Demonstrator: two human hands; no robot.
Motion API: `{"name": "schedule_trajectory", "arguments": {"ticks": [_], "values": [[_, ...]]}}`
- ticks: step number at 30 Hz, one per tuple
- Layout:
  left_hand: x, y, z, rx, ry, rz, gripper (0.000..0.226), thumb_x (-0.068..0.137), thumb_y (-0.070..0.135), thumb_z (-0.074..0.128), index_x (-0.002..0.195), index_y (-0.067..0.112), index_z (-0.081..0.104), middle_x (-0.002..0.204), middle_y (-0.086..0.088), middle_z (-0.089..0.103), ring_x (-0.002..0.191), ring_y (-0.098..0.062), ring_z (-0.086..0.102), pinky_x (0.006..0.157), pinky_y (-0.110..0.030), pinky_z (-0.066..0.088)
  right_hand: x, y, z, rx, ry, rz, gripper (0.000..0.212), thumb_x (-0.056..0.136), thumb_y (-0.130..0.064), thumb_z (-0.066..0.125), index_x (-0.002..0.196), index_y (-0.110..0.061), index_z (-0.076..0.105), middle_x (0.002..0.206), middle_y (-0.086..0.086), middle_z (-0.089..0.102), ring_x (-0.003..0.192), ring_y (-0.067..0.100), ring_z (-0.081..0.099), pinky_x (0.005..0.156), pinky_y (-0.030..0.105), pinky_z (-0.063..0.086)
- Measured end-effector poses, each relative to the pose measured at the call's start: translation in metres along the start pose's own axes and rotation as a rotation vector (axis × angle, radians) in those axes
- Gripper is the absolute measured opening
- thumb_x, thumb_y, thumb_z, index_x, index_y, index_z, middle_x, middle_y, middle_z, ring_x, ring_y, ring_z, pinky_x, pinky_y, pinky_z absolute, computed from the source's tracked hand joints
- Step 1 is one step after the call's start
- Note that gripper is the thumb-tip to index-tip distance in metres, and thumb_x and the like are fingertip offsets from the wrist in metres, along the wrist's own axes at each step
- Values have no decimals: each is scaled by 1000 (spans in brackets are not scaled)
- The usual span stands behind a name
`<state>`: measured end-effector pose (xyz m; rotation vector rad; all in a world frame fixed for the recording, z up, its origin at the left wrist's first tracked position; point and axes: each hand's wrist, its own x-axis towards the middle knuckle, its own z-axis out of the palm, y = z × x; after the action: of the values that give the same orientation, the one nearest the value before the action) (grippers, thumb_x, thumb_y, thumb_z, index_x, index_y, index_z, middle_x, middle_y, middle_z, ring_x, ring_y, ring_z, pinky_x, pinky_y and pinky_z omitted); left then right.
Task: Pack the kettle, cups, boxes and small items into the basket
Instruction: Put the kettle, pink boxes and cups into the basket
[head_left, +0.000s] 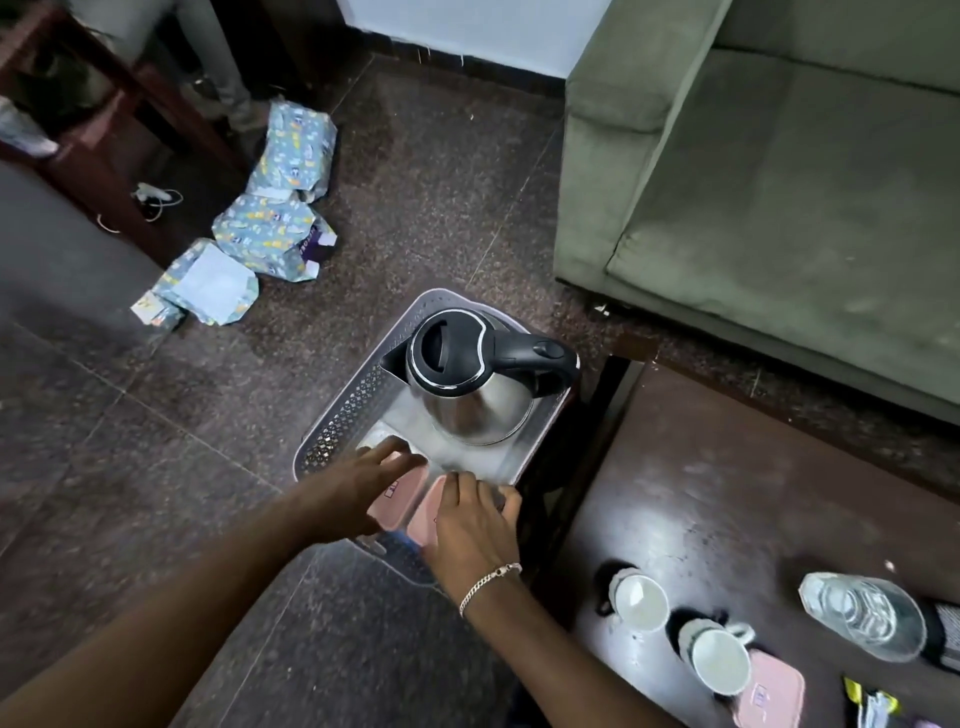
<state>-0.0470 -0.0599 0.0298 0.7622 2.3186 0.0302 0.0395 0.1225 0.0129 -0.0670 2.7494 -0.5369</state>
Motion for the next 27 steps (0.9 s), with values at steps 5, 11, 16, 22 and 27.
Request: {"name": "schedule_trajectory", "arguments": {"ticks": [5, 11, 16, 22, 27], "values": [[11, -4, 9, 22, -55, 29, 106, 72, 23, 92, 155, 33, 27, 154, 2, 28, 124, -20, 54, 95, -37, 54, -2, -3, 6, -48, 80, -10, 35, 72, -27, 77, 104, -16, 70, 98, -2, 67, 90, 16, 64, 97, 45, 47], [21, -3, 9, 54, -97, 43, 104, 65, 23, 94, 149, 35, 33, 145, 1, 32, 121, -23, 58, 85, -36, 54, 0, 3, 15, -69, 185, -67, 39, 55, -29, 82, 91, -17, 70, 85, -3, 64, 79, 15, 63, 90, 42, 30], [22, -5, 11, 58, -101, 63, 114, 64, 27, 95, 152, 39, 24, 148, 2, 32, 121, -21, 57, 92, -37, 55, -1, 9, 13, -18, 165, -77, 51, 46, -38, 82, 91, -15, 71, 87, -2, 64, 81, 15, 61, 89, 42, 30], [13, -6, 8, 56, -73, 60, 132, 66, 29, 95, 164, 35, 7, 165, 0, 21, 133, -22, 55, 100, -34, 54, -8, 28, 4, 79, 133, -135, 88, 68, -62, 72, 135, -9, 54, 133, 3, 58, 119, 16, 58, 105, 45, 26], [3, 6, -4, 62, 34, 40, 124, 71, 25, 90, 164, 36, 10, 163, -3, 23, 134, -24, 54, 97, -32, 54, -26, 62, -23, 141, 179, -132, 88, 70, -60, 73, 141, -12, 49, 137, 0, 54, 123, 17, 55, 106, 43, 31]]}}
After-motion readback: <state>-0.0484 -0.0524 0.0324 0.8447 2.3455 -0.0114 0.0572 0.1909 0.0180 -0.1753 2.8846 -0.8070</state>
